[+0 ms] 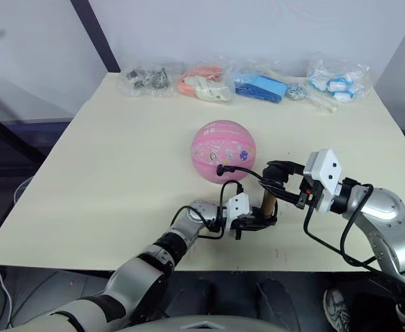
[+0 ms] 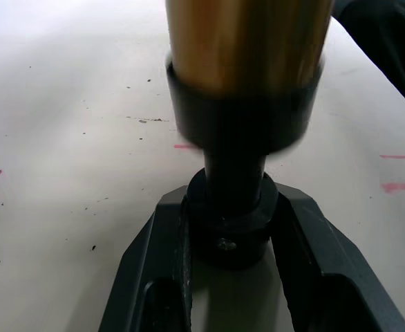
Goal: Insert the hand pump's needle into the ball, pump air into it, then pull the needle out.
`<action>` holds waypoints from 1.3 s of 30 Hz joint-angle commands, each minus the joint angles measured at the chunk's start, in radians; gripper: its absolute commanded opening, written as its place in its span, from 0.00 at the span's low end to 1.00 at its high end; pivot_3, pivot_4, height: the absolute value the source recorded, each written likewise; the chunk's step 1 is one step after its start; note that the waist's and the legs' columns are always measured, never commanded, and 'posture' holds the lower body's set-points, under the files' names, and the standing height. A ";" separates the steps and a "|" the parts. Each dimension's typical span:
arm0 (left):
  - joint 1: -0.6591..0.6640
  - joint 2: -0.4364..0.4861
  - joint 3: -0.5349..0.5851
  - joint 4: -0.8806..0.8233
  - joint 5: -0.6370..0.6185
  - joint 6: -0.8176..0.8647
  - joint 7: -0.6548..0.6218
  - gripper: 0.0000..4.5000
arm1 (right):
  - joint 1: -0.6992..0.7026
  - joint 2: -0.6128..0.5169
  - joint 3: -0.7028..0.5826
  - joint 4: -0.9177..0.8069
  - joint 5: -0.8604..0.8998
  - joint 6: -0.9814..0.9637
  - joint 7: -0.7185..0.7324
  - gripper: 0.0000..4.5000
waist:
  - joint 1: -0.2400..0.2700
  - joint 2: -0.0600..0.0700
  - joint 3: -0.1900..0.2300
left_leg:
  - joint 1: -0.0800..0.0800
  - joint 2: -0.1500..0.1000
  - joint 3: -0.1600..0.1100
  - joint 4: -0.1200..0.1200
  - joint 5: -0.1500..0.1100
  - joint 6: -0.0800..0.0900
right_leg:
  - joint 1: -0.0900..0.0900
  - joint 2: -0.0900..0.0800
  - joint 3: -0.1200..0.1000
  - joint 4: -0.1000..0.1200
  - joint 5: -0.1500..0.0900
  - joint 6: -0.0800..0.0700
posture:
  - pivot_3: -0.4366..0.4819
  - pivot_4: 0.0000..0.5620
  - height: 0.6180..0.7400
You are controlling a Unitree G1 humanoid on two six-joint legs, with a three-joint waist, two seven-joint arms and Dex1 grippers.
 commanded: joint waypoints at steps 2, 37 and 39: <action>0.029 0.017 -0.021 0.065 0.042 0.042 0.008 0.25 | 0.067 0.036 0.088 0.096 -0.087 -0.034 0.018 0.44 | 0.000 0.000 0.000 | 0.000 0.000 0.000 0.000 0.000 0.000 | 0.000 0.000 0.000 0.000 0.000 0.000 | 0.48 0.27 1.00; 0.026 0.017 -0.036 0.078 0.058 0.046 0.010 0.25 | -0.306 -0.229 -0.320 -0.114 0.375 0.410 -0.011 0.44 | 0.007 0.006 0.006 | -0.003 -0.001 0.000 0.000 0.000 0.000 | -0.002 -0.002 0.000 0.000 0.000 0.000 | 0.48 0.27 1.00; 0.026 0.017 -0.037 0.079 0.058 0.045 0.009 0.25 | -0.327 -0.249 -0.335 -0.104 0.382 0.418 -0.009 0.44 | 0.007 0.006 0.006 | -0.003 -0.001 0.000 0.000 0.000 0.000 | -0.002 -0.002 0.000 0.000 0.000 0.000 | 0.48 0.27 1.00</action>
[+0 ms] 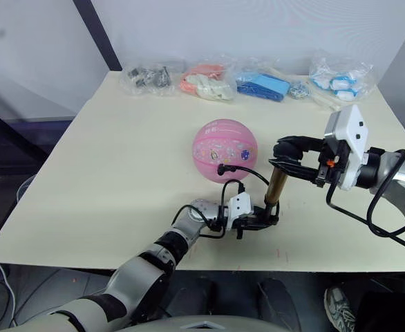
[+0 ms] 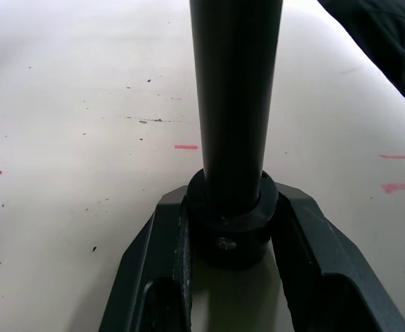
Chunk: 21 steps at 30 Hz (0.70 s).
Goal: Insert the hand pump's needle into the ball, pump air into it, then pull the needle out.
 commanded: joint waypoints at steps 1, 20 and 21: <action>0.037 0.024 -0.033 0.077 0.057 0.046 0.010 0.25 | -0.052 -0.036 -0.088 0.000 0.029 -0.006 -0.004 0.44 | 0.000 0.000 0.000 | 0.000 0.000 0.000 0.000 0.000 0.000 | 0.000 0.000 0.000 0.000 0.000 0.000 | 0.48 0.27 1.00; 0.037 0.029 -0.036 0.073 0.060 0.046 -0.001 0.25 | -0.199 -0.116 -0.095 0.066 0.107 0.068 -0.001 0.44 | 0.001 0.002 0.007 | -0.002 0.002 0.001 0.000 0.000 0.000 | -0.001 -0.001 0.000 0.000 0.000 0.000 | 0.48 0.27 1.00; 0.037 0.030 -0.036 0.073 0.059 0.046 -0.002 0.25 | -0.200 -0.112 -0.092 0.063 0.107 0.072 -0.004 0.44 | 0.001 0.002 0.007 | -0.002 0.002 0.000 0.000 0.000 0.000 | -0.001 -0.001 0.000 0.000 0.000 0.000 | 0.48 0.27 1.00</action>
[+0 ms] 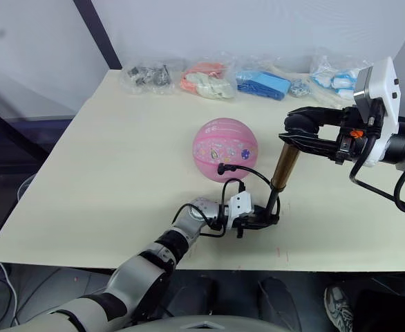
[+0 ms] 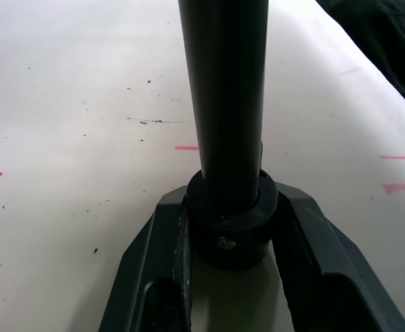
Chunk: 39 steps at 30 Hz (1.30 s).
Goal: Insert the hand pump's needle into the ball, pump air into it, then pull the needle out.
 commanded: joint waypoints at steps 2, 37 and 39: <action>0.041 0.032 -0.036 0.073 0.061 0.046 0.006 0.25 | -0.040 -0.003 -0.051 -0.028 0.002 -0.033 -0.019 0.44 | 0.000 0.000 0.000 | 0.000 0.000 0.000 0.000 0.000 0.000 | 0.000 0.000 0.000 0.000 0.000 0.000 | 0.48 0.27 1.00; 0.042 0.035 -0.040 0.065 0.055 0.055 0.002 0.25 | 0.473 0.339 0.361 0.126 -0.582 -0.603 0.007 0.44 | -0.007 -0.007 -0.009 | 0.005 0.000 0.000 0.000 0.000 0.000 | 0.003 0.002 0.000 0.000 0.000 0.000 | 0.48 0.27 1.00; 0.042 0.034 -0.041 0.065 0.056 0.055 0.003 0.25 | 0.479 0.343 0.363 0.122 -0.588 -0.616 0.009 0.44 | -0.008 -0.007 -0.010 | 0.005 0.000 0.000 0.000 0.000 0.000 | 0.003 0.003 0.000 0.000 0.000 0.000 | 0.48 0.27 1.00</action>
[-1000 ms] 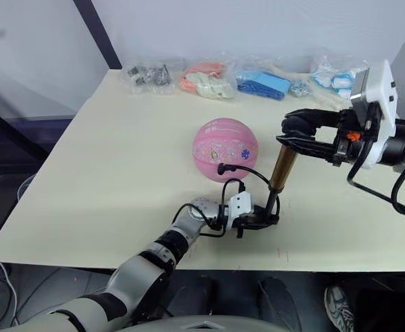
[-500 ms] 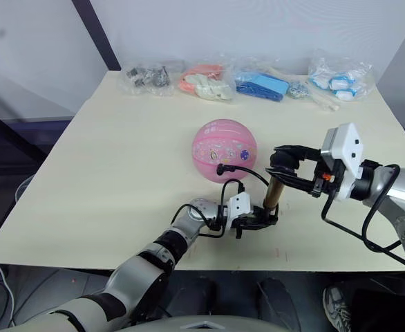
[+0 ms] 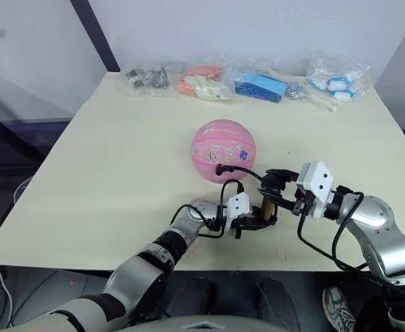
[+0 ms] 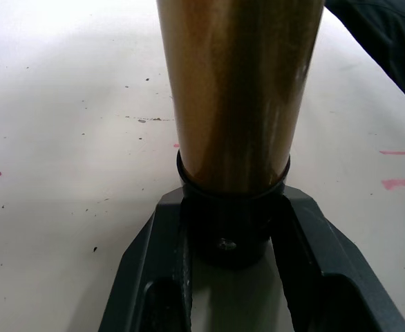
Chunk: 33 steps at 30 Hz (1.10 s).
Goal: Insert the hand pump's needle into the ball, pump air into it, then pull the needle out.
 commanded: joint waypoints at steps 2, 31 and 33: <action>0.037 0.020 -0.032 0.066 0.054 0.054 0.003 0.25 | 0.034 -0.005 0.036 0.021 -0.038 0.024 0.009 0.44 | -0.001 0.000 -0.001 | 0.000 0.000 0.000 0.000 0.000 0.000 | 0.000 0.000 0.000 0.000 0.000 0.000 | 0.48 0.27 1.00; 0.046 0.020 -0.033 0.076 0.057 0.045 0.012 0.25 | -0.469 -0.347 -0.364 -0.081 0.502 0.520 0.030 0.44 | 0.007 0.006 0.007 | -0.004 0.000 0.000 0.000 0.000 0.000 | -0.002 -0.002 0.000 0.000 0.000 0.000 | 0.48 0.27 1.00; 0.048 0.021 -0.033 0.076 0.059 0.044 0.012 0.25 | -0.487 -0.363 -0.374 -0.075 0.518 0.534 0.028 0.44 | 0.007 0.005 0.008 | -0.004 0.001 0.000 0.000 0.000 0.000 | -0.002 -0.002 0.000 0.000 0.000 0.000 | 0.48 0.27 1.00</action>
